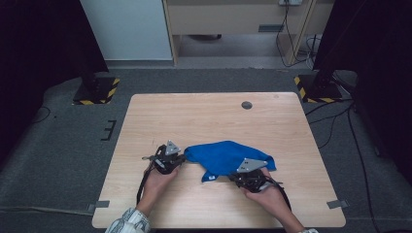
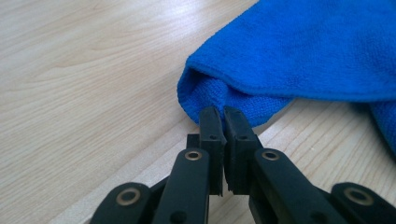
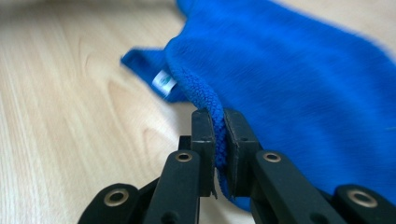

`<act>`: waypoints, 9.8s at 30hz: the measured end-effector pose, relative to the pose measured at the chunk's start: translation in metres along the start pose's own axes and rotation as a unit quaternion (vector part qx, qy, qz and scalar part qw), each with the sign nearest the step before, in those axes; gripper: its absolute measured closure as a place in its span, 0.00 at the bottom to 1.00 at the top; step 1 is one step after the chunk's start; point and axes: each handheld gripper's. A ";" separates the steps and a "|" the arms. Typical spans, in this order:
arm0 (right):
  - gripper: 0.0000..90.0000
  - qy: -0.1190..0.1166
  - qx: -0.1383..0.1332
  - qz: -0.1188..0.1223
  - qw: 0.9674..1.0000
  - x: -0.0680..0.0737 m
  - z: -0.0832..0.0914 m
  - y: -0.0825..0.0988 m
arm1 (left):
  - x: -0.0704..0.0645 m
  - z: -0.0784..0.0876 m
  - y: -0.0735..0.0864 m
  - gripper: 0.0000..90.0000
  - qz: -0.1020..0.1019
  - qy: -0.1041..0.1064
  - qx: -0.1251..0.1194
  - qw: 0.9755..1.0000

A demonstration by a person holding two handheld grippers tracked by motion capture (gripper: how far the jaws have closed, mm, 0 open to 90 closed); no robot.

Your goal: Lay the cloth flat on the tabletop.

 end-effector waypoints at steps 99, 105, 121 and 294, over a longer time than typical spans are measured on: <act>0.96 0.160 -0.026 -0.083 0.983 -0.165 0.030 -0.073 | 0.038 -0.054 -0.128 0.97 -0.008 -0.024 -0.026 0.999; 0.96 0.165 -0.017 -0.093 0.982 -0.173 0.033 -0.068 | 0.037 -0.070 -0.130 0.97 -0.014 -0.029 -0.013 0.999; 0.91 0.170 0.021 -0.127 0.977 -0.194 -0.023 -0.051 | 0.062 -0.096 -0.107 0.95 0.012 -0.036 0.018 0.999; 0.97 0.106 0.070 -0.082 0.989 -0.046 0.065 0.036 | -0.009 -0.007 0.018 0.07 -0.018 0.043 0.025 0.999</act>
Point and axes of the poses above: each handheld gripper's, and its own axes: z roughly backward along the jaws, y roughly out of its underside, x roughly to its left, and after that the axes turned 15 degrees about -x, right-handed
